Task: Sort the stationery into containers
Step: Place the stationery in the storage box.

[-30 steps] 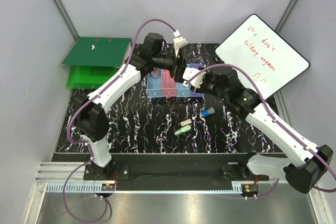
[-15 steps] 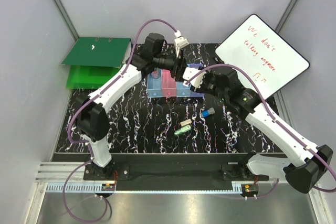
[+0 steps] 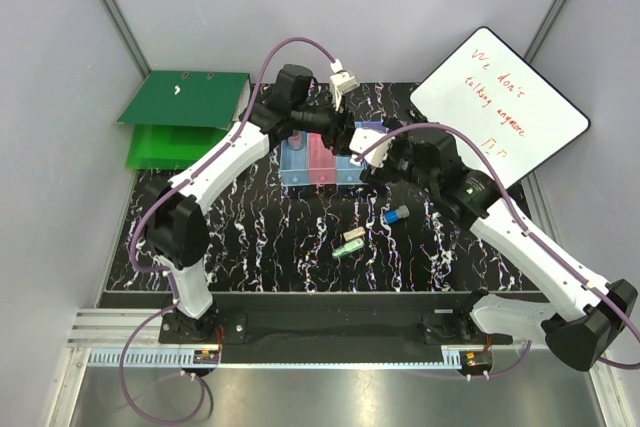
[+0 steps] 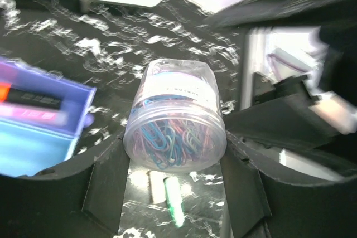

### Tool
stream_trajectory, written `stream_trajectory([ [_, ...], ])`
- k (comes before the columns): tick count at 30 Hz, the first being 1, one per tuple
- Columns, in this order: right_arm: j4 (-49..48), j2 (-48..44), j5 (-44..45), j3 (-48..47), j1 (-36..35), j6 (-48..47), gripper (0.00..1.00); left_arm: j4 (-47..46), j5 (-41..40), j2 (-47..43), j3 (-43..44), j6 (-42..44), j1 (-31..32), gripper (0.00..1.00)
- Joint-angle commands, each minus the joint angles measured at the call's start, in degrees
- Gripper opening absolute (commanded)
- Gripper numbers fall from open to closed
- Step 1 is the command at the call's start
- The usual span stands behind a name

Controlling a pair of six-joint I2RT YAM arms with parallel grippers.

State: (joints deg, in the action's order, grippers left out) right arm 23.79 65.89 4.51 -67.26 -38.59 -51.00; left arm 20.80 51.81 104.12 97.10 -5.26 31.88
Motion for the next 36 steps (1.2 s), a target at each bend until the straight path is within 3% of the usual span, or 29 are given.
stream_trajectory([
  [1,-2.3,-3.4,3.4,0.3,-0.5,0.4,0.88,7.0,-10.8,-0.4,3.3,10.1,-2.2,0.07],
  [5,-2.3,-5.8,4.5,1.5,-0.5,-0.3,0.88,15.4,-23.0,0.8,6.0,19.2,-2.7,0.03],
  [13,-3.2,-7.7,6.2,4.0,-0.5,-1.2,0.88,21.5,-44.0,7.4,12.0,39.1,-0.7,0.0],
  [26,-5.1,-9.0,6.8,6.1,-0.4,-0.9,0.88,23.5,-51.5,15.2,16.5,66.9,2.5,0.0],
  [36,-6.1,-9.7,6.5,6.9,-0.3,-0.9,0.88,25.7,-56.5,19.3,18.3,76.2,2.8,0.0],
])
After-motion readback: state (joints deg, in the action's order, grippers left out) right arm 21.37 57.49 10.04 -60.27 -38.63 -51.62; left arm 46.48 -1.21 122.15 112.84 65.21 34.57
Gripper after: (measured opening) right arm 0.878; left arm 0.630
